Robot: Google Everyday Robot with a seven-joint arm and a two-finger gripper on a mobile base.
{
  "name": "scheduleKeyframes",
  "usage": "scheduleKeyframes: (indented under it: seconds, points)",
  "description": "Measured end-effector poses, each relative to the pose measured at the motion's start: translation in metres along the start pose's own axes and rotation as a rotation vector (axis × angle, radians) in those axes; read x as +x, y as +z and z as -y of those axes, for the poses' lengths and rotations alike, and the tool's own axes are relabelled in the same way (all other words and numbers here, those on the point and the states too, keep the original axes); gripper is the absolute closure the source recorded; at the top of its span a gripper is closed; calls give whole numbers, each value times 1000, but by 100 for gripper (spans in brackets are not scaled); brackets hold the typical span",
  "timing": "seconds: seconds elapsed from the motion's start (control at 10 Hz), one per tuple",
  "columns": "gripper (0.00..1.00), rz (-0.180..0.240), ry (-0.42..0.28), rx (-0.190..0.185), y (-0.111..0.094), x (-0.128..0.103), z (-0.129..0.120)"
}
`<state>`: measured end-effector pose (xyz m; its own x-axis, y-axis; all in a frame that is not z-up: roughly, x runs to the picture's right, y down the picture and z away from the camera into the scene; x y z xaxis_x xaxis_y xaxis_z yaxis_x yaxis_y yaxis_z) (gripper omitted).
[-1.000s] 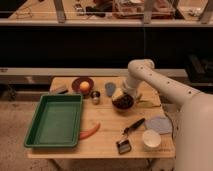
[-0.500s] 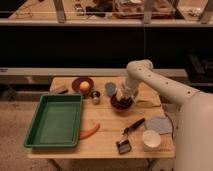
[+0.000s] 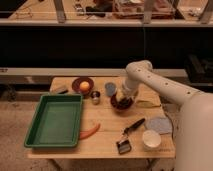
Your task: Place grapes in purple bowl
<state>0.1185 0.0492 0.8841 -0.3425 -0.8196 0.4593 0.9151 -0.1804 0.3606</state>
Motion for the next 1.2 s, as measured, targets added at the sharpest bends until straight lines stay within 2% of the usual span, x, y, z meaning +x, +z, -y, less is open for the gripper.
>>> scheduleKeyframes:
  seconds: [0.1,0.8,1.0,1.1,1.2]
  points:
    - [30,-5,2,2,3,0,0]
    - [30,-15,-6,7,15,-1,7]
    - [39,-13,-23,4,16,-2,12]
    - [51,-12,-30,0,15,-3,13]
    - [59,-9,-28,1,15,-4,13]
